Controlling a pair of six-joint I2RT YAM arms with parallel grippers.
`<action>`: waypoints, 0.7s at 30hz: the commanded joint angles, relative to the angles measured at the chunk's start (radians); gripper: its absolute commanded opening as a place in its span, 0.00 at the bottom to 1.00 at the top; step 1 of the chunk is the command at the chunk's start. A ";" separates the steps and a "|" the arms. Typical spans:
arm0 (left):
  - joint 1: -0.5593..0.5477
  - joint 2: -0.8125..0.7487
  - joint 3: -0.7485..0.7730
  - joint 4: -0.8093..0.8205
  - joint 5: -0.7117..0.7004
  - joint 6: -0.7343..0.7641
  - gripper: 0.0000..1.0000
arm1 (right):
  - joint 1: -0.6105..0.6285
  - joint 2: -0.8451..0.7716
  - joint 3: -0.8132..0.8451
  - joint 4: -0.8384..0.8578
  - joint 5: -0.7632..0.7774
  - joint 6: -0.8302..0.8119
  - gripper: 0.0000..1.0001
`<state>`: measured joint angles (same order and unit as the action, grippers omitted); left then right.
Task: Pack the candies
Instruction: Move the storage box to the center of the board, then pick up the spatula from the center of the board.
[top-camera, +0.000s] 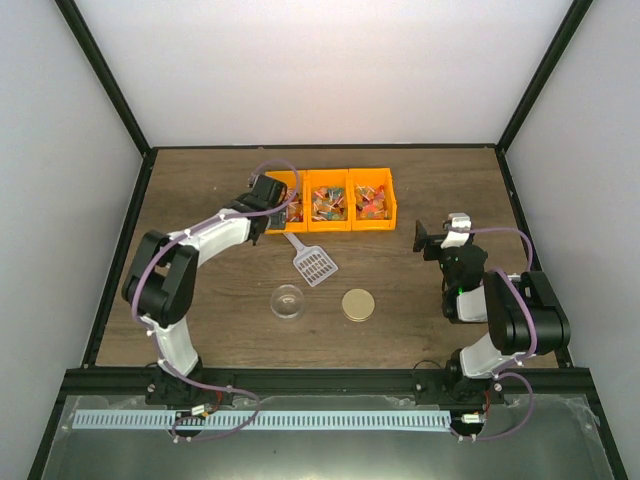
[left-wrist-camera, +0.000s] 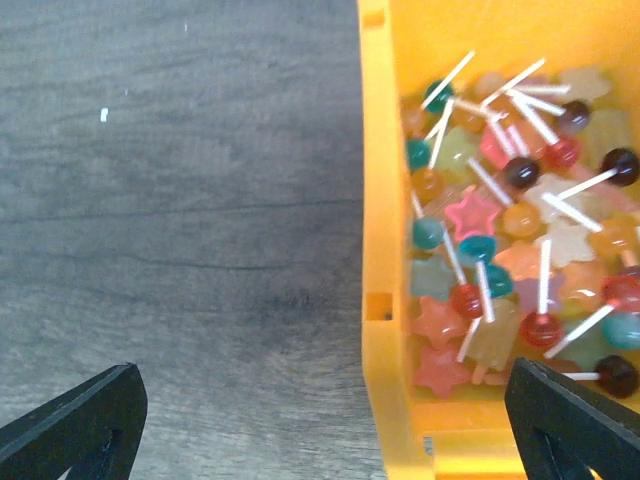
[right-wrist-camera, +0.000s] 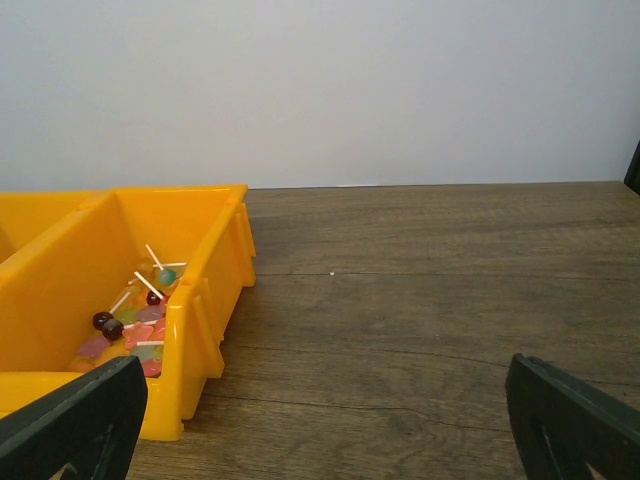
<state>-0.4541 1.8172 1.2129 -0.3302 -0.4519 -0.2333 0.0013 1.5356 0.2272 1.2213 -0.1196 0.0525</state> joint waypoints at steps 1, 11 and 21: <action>0.006 -0.082 -0.017 0.032 0.068 0.061 1.00 | -0.009 0.001 0.009 0.037 0.002 -0.020 1.00; 0.009 -0.266 -0.040 -0.004 0.220 -0.041 1.00 | -0.009 0.001 0.009 0.037 0.002 -0.020 1.00; 0.009 -0.337 -0.018 -0.106 0.293 -0.037 1.00 | -0.009 0.001 0.014 0.029 -0.041 -0.034 1.00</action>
<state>-0.4492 1.5318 1.1820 -0.3695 -0.1871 -0.2882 0.0013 1.5356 0.2272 1.2209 -0.1394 0.0422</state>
